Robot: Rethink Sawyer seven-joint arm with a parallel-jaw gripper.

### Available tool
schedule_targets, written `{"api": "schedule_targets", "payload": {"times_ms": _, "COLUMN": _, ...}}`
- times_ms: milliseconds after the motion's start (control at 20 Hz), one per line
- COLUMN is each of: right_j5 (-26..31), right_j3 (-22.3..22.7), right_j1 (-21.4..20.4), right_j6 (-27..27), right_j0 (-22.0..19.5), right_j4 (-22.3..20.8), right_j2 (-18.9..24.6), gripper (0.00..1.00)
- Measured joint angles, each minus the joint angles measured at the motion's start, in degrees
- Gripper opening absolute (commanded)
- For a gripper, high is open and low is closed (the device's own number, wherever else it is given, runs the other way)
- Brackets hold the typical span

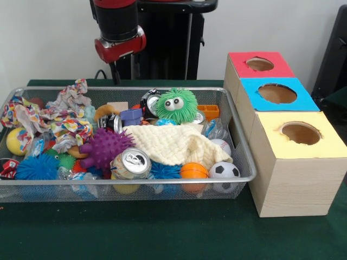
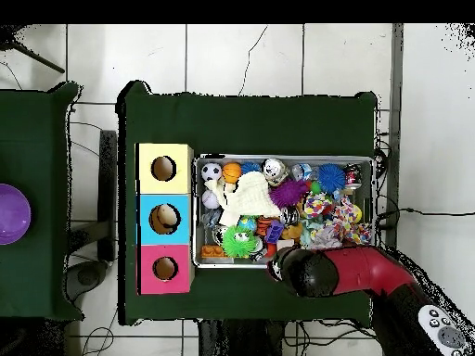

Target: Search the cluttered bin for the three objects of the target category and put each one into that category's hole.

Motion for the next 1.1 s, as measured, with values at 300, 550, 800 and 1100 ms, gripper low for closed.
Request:
{"api": "schedule_targets", "payload": {"times_ms": 300, "right_j5": 0.0, "right_j3": 0.01, "right_j1": -0.52, "right_j6": 0.0, "right_j0": -0.06, "right_j4": -0.08, "right_j2": 0.66, "gripper": 1.0}}
{"api": "schedule_targets", "payload": {"times_ms": 550, "right_j5": 0.0, "right_j3": 0.01, "right_j1": -0.97, "right_j6": 0.0, "right_j0": -0.38, "right_j4": -0.11, "right_j2": 1.59, "gripper": 1.0}}
{"api": "schedule_targets", "payload": {"times_ms": 800, "right_j5": 0.0, "right_j3": 0.02, "right_j1": -0.97, "right_j6": 0.0, "right_j0": -1.38, "right_j4": -0.12, "right_j2": 3.01, "gripper": 1.0}}
{"api": "schedule_targets", "payload": {"times_ms": 1100, "right_j5": 0.01, "right_j3": 0.04, "right_j1": -0.83, "right_j6": 0.0, "right_j0": -4.06, "right_j4": -0.14, "right_j2": 6.85, "gripper": 1.0}}
